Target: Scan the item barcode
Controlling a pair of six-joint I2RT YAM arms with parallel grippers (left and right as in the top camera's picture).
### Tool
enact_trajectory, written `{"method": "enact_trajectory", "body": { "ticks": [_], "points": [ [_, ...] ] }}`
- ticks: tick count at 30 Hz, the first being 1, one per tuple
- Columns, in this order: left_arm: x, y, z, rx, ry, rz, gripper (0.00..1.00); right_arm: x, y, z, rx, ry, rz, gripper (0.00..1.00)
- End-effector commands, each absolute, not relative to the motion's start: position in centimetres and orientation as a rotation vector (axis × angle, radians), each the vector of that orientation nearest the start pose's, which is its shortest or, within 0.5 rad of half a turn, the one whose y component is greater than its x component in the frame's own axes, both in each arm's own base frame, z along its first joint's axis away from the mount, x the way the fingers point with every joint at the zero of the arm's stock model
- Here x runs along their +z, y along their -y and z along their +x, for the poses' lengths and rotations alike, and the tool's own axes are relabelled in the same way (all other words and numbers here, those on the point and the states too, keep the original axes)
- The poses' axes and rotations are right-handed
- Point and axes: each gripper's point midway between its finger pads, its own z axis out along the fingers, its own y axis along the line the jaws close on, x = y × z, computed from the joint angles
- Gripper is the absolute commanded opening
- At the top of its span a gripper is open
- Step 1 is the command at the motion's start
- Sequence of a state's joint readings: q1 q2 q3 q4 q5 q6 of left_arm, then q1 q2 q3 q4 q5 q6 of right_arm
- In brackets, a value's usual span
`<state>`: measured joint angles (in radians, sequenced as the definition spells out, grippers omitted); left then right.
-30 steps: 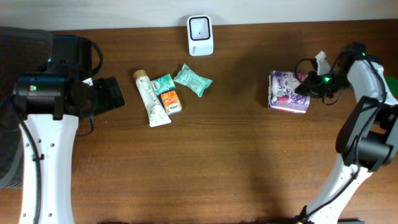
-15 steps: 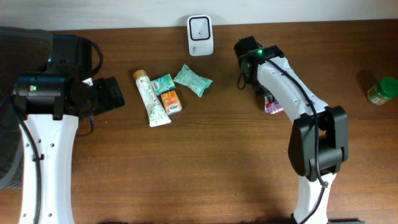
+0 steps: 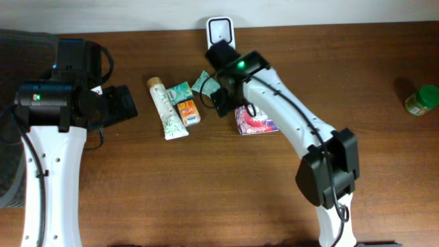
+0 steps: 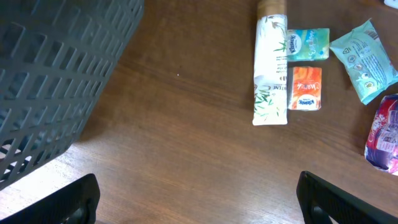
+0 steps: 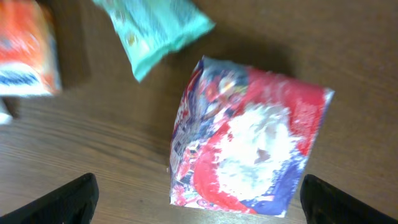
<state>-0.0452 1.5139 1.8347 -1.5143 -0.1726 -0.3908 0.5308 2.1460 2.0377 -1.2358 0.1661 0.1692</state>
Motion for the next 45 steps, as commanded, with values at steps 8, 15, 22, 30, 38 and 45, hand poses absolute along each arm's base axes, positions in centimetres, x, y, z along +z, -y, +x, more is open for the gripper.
{"method": "enact_trajectory", "body": {
  "ticks": [8, 15, 22, 30, 38, 45],
  "points": [
    [29.0, -1.7, 30.8, 0.114, -2.662, -0.535, 0.99, 14.7, -8.4, 45.8, 0.469, -2.908, -0.249, 0.99],
    [29.0, -1.7, 30.8, 0.115, -2.662, -0.535, 0.99, 9.4, -8.0, 44.0, 0.782, -2.937, -0.329, 0.99],
    [29.0, -1.7, 30.8, 0.115, -2.662, -0.535, 0.99, 7.3, -7.8, 42.8, 0.785, -2.982, -0.338, 0.99],
    [29.0, -1.7, 30.8, 0.114, -2.662, -0.535, 0.99, 4.7, -8.1, 41.5, 0.830, -3.008, -0.324, 0.98],
    [29.0, -1.7, 30.8, 0.114, -2.662, -0.535, 0.99, 5.3, -9.5, 41.8, 0.953, -2.944, -0.323, 0.85],
    [29.0, -1.7, 30.8, 0.114, -2.662, -0.535, 0.99, 2.1, -12.8, 41.1, 1.025, -2.933, -0.265, 0.45]
  ]
}}
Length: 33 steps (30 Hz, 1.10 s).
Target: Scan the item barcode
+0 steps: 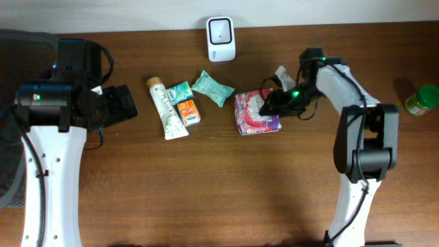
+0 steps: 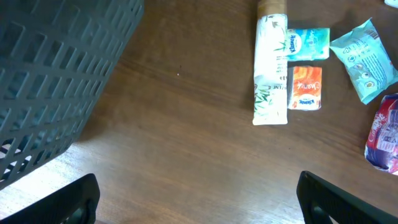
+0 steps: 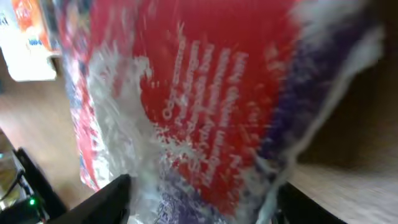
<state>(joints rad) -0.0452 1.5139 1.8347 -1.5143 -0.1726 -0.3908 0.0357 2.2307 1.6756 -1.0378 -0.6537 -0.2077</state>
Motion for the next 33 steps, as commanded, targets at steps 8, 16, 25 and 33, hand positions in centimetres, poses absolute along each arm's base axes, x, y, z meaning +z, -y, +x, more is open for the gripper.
{"method": "enact_trajectory", "body": {
  "ticks": [8, 16, 25, 33],
  "points": [
    [29.0, -1.7, 30.8, 0.114, -2.662, -0.535, 0.99, 10.5, -15.3, 46.6, 1.207, -2.662, -0.247, 0.04],
    [29.0, -1.7, 30.8, 0.115, -2.662, -0.535, 0.99, 21.6, -18.4, 60.7, 1.048, -2.131, 0.111, 0.04],
    [29.0, -1.7, 30.8, 0.114, -2.662, -0.535, 0.99, 16.1, -23.9, 64.8, 0.913, -1.990, 0.229, 0.04],
    [29.0, -1.7, 30.8, 0.114, -2.662, -0.535, 0.99, 15.3, -23.4, 64.5, 0.904, -2.032, 0.209, 0.04]
  ]
}}
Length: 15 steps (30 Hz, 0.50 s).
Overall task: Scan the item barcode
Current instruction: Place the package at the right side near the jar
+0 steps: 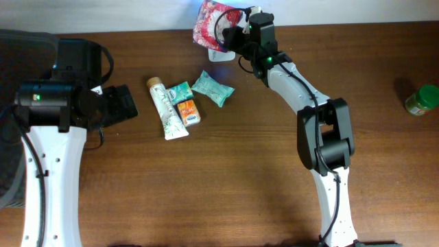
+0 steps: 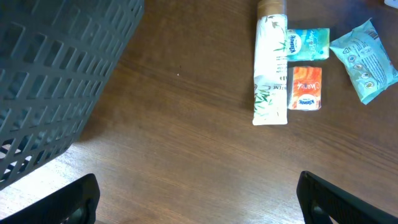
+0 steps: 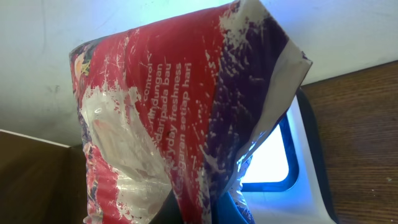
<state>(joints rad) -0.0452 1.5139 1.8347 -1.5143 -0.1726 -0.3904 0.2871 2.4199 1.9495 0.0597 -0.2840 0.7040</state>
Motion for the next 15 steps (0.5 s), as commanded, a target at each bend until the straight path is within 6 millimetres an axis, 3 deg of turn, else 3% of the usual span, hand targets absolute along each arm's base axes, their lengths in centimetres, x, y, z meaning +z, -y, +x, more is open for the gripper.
{"method": "enact_trajectory", "body": {
  "ticks": [1, 3, 5, 7, 8, 12, 13, 14, 15],
  "points": [
    [29.0, -1.7, 30.8, 0.115, -2.662, -0.535, 0.99, 16.5, -23.0, 64.5, 0.898, -2.014, 0.124, 0.04],
    [29.0, -1.7, 30.8, 0.114, -2.662, -0.535, 0.99, 19.0, -20.1, 64.4, 0.829, -2.003, 0.072, 0.04],
    [29.0, -1.7, 30.8, 0.114, -2.662, -0.535, 0.99, 20.6, -13.2, 64.2, 0.701, -2.055, 0.223, 0.04],
    [29.0, -1.7, 30.8, 0.114, -2.662, -0.535, 0.99, 21.4, -3.0, 62.7, 0.594, -2.112, 0.426, 0.04],
    [29.0, -1.7, 30.8, 0.114, -2.662, -0.535, 0.99, 20.3, 2.7, 61.2, 0.536, -2.161, 0.560, 0.04],
    [29.0, -1.7, 30.8, 0.114, -2.662, -0.535, 0.99, 14.8, 19.1, 53.9, 0.232, -2.254, 1.036, 0.04],
    [29.0, -1.7, 30.8, 0.114, -2.662, -0.535, 0.99, 14.6, 20.9, 53.0, 0.196, -2.243, 1.073, 0.13],
    [29.0, -1.7, 30.8, 0.114, -2.662, -0.535, 0.99, 14.6, 22.1, 52.6, 0.171, -2.251, 1.049, 0.34],
    [29.0, -1.7, 30.8, 0.114, -2.662, -0.535, 0.99, 14.5, 23.0, 52.0, 0.144, -2.266, 1.034, 0.72]
  ]
}}
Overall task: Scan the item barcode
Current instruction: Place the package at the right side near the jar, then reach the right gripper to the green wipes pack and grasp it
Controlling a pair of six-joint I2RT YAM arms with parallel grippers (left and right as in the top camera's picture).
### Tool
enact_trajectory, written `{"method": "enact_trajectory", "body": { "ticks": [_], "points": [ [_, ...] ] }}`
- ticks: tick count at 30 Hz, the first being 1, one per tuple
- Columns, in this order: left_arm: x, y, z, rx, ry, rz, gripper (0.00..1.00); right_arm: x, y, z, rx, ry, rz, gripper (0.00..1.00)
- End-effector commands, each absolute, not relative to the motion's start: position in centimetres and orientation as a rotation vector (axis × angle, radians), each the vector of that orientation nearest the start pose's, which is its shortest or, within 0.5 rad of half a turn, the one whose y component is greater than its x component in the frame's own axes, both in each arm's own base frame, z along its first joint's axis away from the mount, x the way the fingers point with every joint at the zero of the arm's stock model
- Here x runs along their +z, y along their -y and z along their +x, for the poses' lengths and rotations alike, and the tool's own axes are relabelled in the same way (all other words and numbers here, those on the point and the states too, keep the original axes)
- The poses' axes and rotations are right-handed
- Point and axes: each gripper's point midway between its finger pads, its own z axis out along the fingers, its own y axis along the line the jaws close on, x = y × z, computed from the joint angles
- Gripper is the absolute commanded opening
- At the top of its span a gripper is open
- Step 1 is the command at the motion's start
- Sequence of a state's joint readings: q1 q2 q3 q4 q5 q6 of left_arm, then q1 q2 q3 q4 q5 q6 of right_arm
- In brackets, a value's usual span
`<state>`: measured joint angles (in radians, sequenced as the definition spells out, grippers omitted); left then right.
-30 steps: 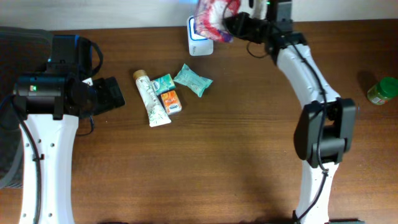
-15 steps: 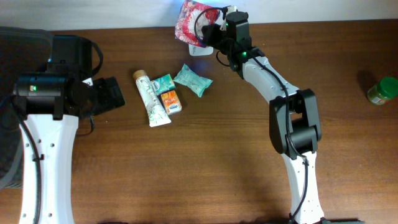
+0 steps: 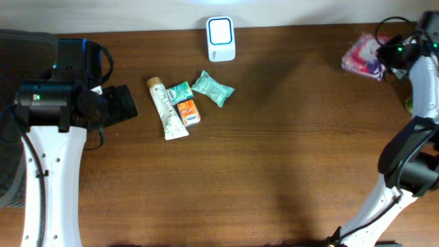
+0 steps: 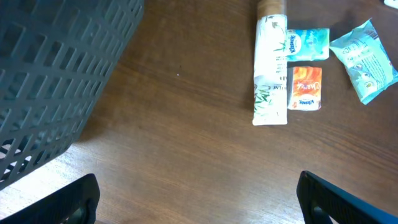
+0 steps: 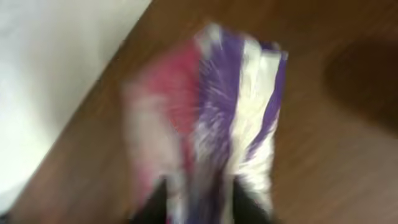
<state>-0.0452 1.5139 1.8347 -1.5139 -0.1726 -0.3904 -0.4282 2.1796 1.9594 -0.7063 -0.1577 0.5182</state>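
Observation:
The red, white and purple packet (image 3: 363, 57) hangs over the table's far right end, with my right gripper (image 3: 392, 55) shut on it. In the right wrist view the packet (image 5: 205, 118) is blurred and fills the space between the dark fingers (image 5: 157, 202). The white barcode scanner (image 3: 221, 29) stands at the back edge, far to the left of the packet. My left gripper (image 4: 198, 199) is open above bare wood at the left, with nothing between its fingers (image 4: 68, 199).
A white tube (image 3: 167, 110), a teal tissue pack (image 3: 180, 90), an orange tissue pack (image 3: 188, 112) and a teal wrapper (image 3: 212, 88) lie left of centre. A dark mesh basket (image 4: 56, 68) stands at the far left. A green-lidded jar (image 3: 410, 104) sits behind the right arm.
My right gripper, still shut on the packet, was in front of the scanner at the back edge and is now at the far right end of the table. The left arm has not moved.
My right gripper was open above the packet lying on the table beside the teal wrapper. Then it was closed around the packet from the right side. Then it held the packet up at the scanner, and now holds it at the far right.

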Motion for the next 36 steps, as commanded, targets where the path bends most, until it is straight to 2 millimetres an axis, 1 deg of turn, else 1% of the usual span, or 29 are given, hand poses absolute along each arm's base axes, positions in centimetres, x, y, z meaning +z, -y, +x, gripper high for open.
{"method": "enact_trajectory", "body": {
  "ticks": [1, 2, 3, 4, 5, 6, 7, 8, 9, 10, 11, 12, 14, 15, 16, 18, 19, 22, 23, 24, 25, 26, 27, 28, 30, 31, 32, 34, 36],
  "points": [
    [29.0, -1.7, 30.8, 0.114, -2.662, -0.535, 0.99, 14.2, 23.4, 51.5, 0.124, -2.274, 1.055, 0.79],
    [29.0, -1.7, 30.8, 0.115, -2.662, -0.535, 0.99, 13.9, 24.0, 50.7, 0.073, -2.286, 1.084, 0.91],
    [29.0, -1.7, 30.8, 0.115, -2.662, -0.535, 0.99, 14.1, 24.0, 50.4, 0.064, -2.293, 1.092, 0.93],
    [29.0, -1.7, 30.8, 0.114, -2.662, -0.535, 0.99, 15.1, 23.4, 50.1, 0.084, -2.299, 1.084, 0.93],
    [29.0, -1.7, 30.8, 0.114, -2.662, -0.535, 0.99, 17.4, 22.4, 49.7, 0.101, -2.288, 1.055, 0.93],
    [29.0, -1.7, 30.8, 0.114, -2.662, -0.535, 0.99, 19.9, 20.5, 49.7, 0.156, -2.298, 0.938, 0.93],
    [29.0, -1.7, 30.8, 0.114, -2.662, -0.535, 0.99, 22.7, 17.0, 49.8, 0.277, -2.315, 0.758, 0.93],
    [29.0, -1.7, 30.8, 0.114, -2.662, -0.535, 0.99, 25.2, 12.3, 49.2, 0.447, -2.340, 0.553, 0.93],
    [29.0, -1.7, 30.8, 0.114, -2.662, -0.535, 0.99, 26.5, 8.1, 48.3, 0.599, -2.362, 0.406, 0.95],
    [29.0, -1.7, 30.8, 0.114, -2.662, -0.535, 0.99, 26.7, 4.4, 47.4, 0.718, -2.401, 0.317, 0.99],
    [29.0, -1.7, 30.8, 0.115, -2.662, -0.535, 0.99, 25.2, 0.5, 46.1, 0.786, -2.510, 0.276, 0.99],
    [29.0, -1.7, 30.8, 0.114, -2.662, -0.535, 0.99, 24.0, -1.6, 45.5, 0.779, -2.580, 0.247, 0.99],
    [29.0, -1.7, 30.8, 0.115, -2.662, -0.535, 0.99, 21.1, -6.7, 44.4, 0.753, -2.705, 0.128, 0.99],
    [29.0, -1.7, 30.8, 0.115, -2.662, -0.535, 0.99, 20.2, -8.5, 44.0, 0.732, -2.739, 0.077, 0.99],
    [29.0, -1.7, 30.8, 0.114, -2.662, -0.535, 0.99, 19.0, -10.2, 43.5, 0.670, -2.778, 0.016, 0.99],
    [29.0, -1.7, 30.8, 0.114, -2.662, -0.535, 0.99, 17.5, -13.5, 42.9, 0.673, -2.788, -0.094, 0.99],
    [29.0, -1.7, 30.8, 0.114, -2.662, -0.535, 0.99, 16.6, -15.5, 42.7, 0.688, -2.780, -0.143, 0.99],
    [29.0, -1.7, 30.8, 0.114, -2.662, -0.535, 0.99, 15.1, -20.0, 44.2, 0.721, -2.648, -0.272, 0.99],
    [29.0, -1.7, 30.8, 0.115, -2.662, -0.535, 0.99, 15.1, -21.3, 45.5, 0.722, -2.559, -0.315, 0.99],
    [29.0, -1.7, 30.8, 0.114, -2.662, -0.535, 0.99, 15.0, -21.8, 46.4, 0.697, -2.512, -0.328, 0.99],
    [29.0, -1.7, 30.8, 0.114, -2.662, -0.535, 0.99, 14.8, -21.9, 47.4, 0.643, -2.473, -0.325, 0.99],
    [29.0, -1.7, 30.8, 0.114, -2.662, -0.535, 0.99, 14.1, -21.5, 48.8, 0.559, -2.447, -0.302, 0.99],
    [29.0, -1.7, 30.8, 0.115, -2.662, -0.535, 0.99, 13.3, -21.6, 49.5, 0.547, -2.440, -0.299, 0.99],
    [29.0, -1.7, 30.8, 0.114, -2.662, -0.535, 0.99, 12.9, -21.7, 49.7, 0.546, -2.439, -0.300, 0.99],
    [29.0, -1.7, 30.8, 0.114, -2.662, -0.535, 0.99, 10.4, -21.9, 50.4, 0.537, -2.462, -0.301, 0.99],
    [29.0, -1.7, 30.8, 0.114, -2.662, -0.535, 0.99, 8.7, -22.1, 50.2, 0.555, -2.496, -0.309, 0.99],
    [29.0, -1.7, 30.8, 0.114, -2.662, -0.535, 0.99, 8.1, -22.6, 49.9, 0.588, -2.502, -0.341, 0.99],
    [29.0, -1.7, 30.8, 0.114, -2.662, -0.535, 0.99, 8.5, -24.1, 49.9, 0.668, -2.448, -0.426, 0.99],
    [29.0, -1.7, 30.8, 0.114, -2.662, -0.535, 0.99, 9.1, -25.2, 50.7, 0.670, -2.388, -0.448, 0.99]
  ]
}}
